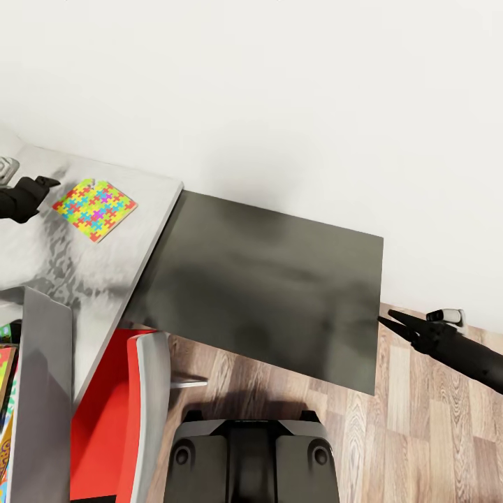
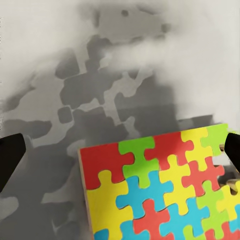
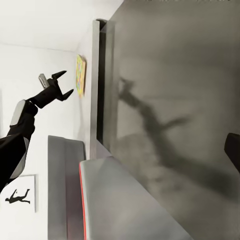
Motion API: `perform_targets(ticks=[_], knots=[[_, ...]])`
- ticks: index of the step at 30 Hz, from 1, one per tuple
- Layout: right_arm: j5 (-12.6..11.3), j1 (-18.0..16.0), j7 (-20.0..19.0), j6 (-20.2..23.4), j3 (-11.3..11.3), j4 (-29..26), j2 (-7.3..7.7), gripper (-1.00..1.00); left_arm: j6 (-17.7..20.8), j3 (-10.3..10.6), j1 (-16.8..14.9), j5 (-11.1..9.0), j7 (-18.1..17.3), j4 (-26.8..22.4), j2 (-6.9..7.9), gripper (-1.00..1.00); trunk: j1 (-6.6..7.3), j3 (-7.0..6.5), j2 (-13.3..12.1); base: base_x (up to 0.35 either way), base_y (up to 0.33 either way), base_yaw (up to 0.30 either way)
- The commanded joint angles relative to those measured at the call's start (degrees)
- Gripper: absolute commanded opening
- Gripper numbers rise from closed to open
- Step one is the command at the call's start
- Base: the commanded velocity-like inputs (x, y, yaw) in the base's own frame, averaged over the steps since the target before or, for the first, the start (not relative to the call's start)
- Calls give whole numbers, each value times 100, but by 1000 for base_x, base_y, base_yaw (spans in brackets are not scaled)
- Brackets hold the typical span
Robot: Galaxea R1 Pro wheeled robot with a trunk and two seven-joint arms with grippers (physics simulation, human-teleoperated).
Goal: Put all the toys in the child's room - the three board games (two on the bed and one on the table), the two jigsaw puzzles on the table, and the tennis ball on the table - inside the toy box on the table in the child's room.
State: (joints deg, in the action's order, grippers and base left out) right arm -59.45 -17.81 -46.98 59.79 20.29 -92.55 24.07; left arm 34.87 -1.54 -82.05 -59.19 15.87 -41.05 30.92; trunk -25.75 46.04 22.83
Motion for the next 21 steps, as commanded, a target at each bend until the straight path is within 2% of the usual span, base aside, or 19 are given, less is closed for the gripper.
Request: perform_targets(ticks=[1, 16, 21], knots=[[22, -3, -30, 21, 6, 0, 3, 100, 15, -6, -3, -58, 50, 8, -2, 100, -3, 6, 9, 0, 0, 0], [15, -3, -35, 21, 15, 0, 11, 100, -4, -1, 6, -51, 38, 99, -8, 100, -3, 6, 9, 0, 0, 0], [13, 1, -38, 21, 17, 0, 16, 100, -11, 67, 10, -47, 33, 108, -33, 100, -3, 6, 9, 0, 0, -10]])
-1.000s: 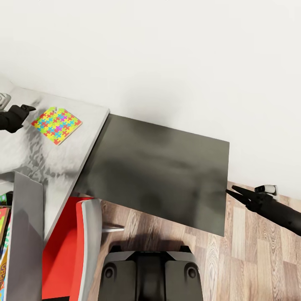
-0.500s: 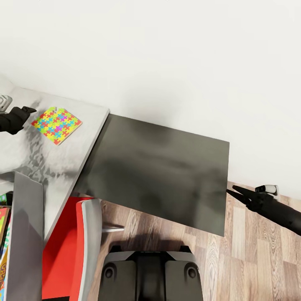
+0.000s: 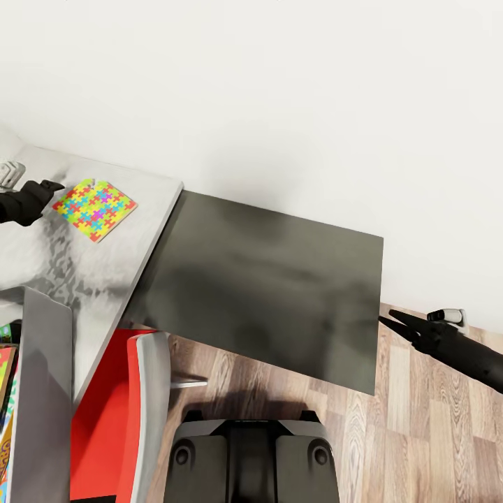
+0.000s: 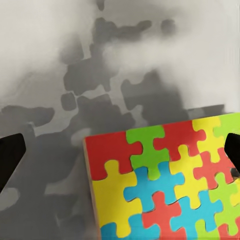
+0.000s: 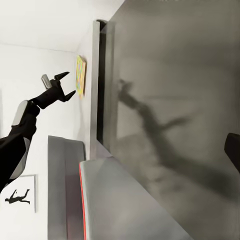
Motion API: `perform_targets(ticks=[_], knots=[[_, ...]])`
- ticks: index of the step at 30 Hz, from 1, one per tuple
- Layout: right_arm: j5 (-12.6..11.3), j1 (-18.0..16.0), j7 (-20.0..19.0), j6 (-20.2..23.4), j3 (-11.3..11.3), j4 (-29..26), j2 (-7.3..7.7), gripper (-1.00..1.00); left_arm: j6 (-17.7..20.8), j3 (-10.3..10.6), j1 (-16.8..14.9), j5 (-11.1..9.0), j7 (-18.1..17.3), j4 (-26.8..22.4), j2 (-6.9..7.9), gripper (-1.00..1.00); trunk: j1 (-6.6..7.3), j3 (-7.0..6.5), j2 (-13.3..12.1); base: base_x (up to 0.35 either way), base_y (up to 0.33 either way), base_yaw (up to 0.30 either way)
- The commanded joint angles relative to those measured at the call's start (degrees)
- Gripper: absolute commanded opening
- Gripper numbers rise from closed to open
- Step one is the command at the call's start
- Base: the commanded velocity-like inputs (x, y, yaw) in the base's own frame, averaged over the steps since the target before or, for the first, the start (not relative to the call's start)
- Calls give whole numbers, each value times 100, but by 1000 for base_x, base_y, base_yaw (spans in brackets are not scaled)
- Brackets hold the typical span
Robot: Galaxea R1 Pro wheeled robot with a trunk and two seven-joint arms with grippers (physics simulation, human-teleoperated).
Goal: Put all the toys in the child's room - the three board games (two on the bed and one on the table), the two jigsaw puzzles on the table, and the tennis ball on the table - inside the toy box on the table in the child's room.
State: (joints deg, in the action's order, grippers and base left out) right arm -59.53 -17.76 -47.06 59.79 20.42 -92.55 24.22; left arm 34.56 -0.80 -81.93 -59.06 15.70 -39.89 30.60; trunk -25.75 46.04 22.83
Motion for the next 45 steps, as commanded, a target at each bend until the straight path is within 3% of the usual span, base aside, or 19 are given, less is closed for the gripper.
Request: perform_targets(ticks=[1, 11, 24, 45], knots=[[21, -3, -29, 21, 4, 0, 1, 100, 21, -7, -2, -60, 50, -8, 0, 100, -3, 6, 9, 0, 0, -27], [14, 0, -31, 21, 6, 0, 3, 100, 17, 141, 7, -58, 43, 23, -31, 100, -3, 6, 9, 0, 0, -116], [9, 1, -31, 21, 6, 0, 4, 100, 16, 177, 21, -62, 39, 41, -53, 100, -3, 6, 9, 0, 0, -214], [-13, 1, -31, 21, 6, 0, 4, 100, 16, 177, 61, -62, 39, 43, -48, 100, -3, 6, 9, 0, 0, -30]])
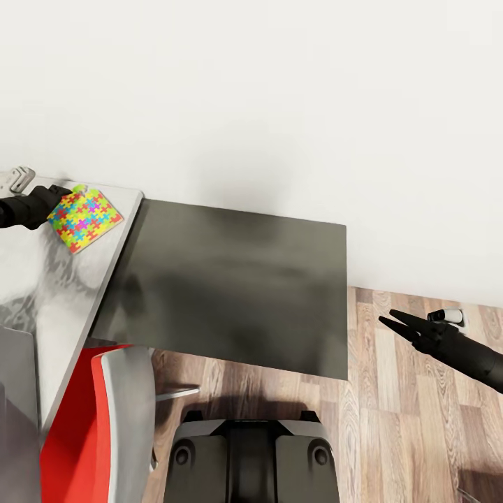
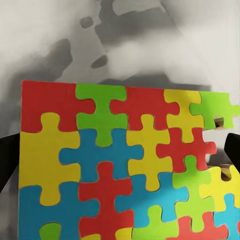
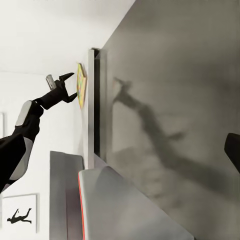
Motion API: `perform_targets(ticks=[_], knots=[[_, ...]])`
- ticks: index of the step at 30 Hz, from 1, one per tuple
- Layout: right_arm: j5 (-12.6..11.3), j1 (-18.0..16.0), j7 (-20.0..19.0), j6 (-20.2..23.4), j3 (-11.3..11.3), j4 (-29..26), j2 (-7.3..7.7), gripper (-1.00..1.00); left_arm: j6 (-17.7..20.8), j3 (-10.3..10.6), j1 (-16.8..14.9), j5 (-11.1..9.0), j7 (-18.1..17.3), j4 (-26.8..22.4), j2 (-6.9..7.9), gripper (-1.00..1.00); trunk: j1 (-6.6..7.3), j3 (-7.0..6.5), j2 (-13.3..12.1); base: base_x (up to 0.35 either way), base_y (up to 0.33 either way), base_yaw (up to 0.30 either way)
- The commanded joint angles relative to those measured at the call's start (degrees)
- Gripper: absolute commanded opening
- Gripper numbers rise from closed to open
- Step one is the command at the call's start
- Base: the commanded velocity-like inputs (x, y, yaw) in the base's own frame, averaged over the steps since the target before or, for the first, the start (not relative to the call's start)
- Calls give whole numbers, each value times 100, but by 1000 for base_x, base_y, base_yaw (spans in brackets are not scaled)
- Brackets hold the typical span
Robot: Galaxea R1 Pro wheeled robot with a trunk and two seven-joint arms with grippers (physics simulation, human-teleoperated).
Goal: Put all the toys in the child's room - the three board games (two on the bed and one on the table), the two jigsaw puzzles on the table, and the tennis ball on the table - inside the toy box on the table in the child's room.
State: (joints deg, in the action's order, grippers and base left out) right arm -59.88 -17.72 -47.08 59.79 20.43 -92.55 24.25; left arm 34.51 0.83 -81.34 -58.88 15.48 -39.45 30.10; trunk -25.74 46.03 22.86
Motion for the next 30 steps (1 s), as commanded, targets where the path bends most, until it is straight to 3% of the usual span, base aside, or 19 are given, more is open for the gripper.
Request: perform_targets(ticks=[1, 17, 30], knots=[[21, -4, -29, 21, 3, 0, 1, 100, 21, 14, 3, -80, 61, -2, 2, 100, -5, 7, 6, 0, 0, -37], [15, -7, -29, 21, -4, 0, -4, 100, 27, 6, 4, -145, 61, -2, 4, 100, -5, 7, 6, 0, 0, -134], [13, -11, -29, 21, -4, 0, -8, 100, 29, -8, 20, -163, 56, -2, 12, 100, -5, 7, 6, 0, 0, -30]])
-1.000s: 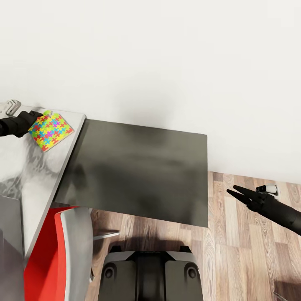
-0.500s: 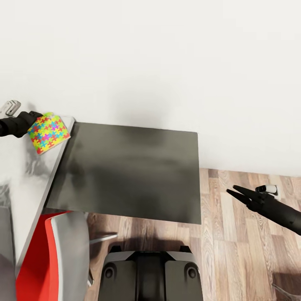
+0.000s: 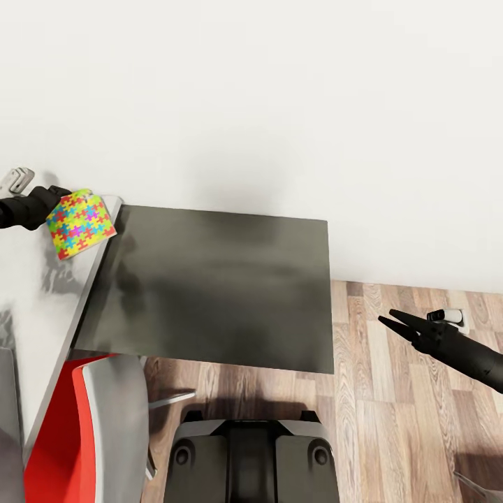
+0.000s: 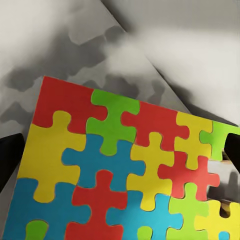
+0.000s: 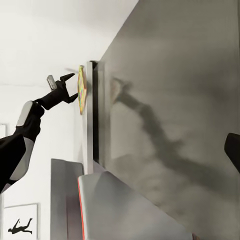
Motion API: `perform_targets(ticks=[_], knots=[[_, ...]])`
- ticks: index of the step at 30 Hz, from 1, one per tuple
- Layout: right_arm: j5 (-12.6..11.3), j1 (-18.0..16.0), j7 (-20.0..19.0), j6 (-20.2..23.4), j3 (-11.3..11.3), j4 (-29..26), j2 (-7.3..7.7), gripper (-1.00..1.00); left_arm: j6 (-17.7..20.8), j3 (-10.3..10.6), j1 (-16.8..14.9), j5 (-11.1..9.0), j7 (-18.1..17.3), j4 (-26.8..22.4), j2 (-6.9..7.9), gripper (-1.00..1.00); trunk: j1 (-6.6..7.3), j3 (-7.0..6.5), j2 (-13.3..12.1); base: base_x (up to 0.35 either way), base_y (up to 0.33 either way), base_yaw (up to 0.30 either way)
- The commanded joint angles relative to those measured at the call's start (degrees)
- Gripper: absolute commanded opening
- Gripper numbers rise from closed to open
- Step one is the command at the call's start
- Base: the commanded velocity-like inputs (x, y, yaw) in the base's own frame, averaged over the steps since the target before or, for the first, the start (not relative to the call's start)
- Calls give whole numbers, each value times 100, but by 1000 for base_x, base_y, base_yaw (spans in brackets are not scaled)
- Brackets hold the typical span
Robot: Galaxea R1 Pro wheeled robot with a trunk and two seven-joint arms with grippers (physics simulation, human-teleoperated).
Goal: Put all the toys in the child's room - the three board games (two on the bed and one on the table), the two jigsaw puzzles on the table, and the tennis ball on the table - inside the toy box on the table in the child's room.
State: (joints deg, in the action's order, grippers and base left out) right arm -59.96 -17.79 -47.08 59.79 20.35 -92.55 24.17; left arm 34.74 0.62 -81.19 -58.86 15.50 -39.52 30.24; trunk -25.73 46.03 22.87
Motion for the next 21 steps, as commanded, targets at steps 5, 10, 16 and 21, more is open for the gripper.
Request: perform_targets(ticks=[5, 10, 16, 21], knots=[[20, -4, -29, 21, 0, 0, -5, 100, 10, 5, 13, -168, 51, 6, -1, 100, -6, 7, 5, 0, 0, -5], [20, -5, -29, 21, -2, 0, -7, 100, 13, -3, 32, -169, 50, 4, -1, 100, -6, 7, 5, 0, 0, -2], [22, -5, -29, 21, -10, 0, -13, 100, 14, -7, 56, -170, 50, 2, 0, 100, -6, 7, 5, 0, 0, 0], [21, -5, -29, 21, -20, 0, -17, 100, 15, -9, 68, -173, 49, 1, 0, 100, -6, 7, 5, 0, 0, -88]])
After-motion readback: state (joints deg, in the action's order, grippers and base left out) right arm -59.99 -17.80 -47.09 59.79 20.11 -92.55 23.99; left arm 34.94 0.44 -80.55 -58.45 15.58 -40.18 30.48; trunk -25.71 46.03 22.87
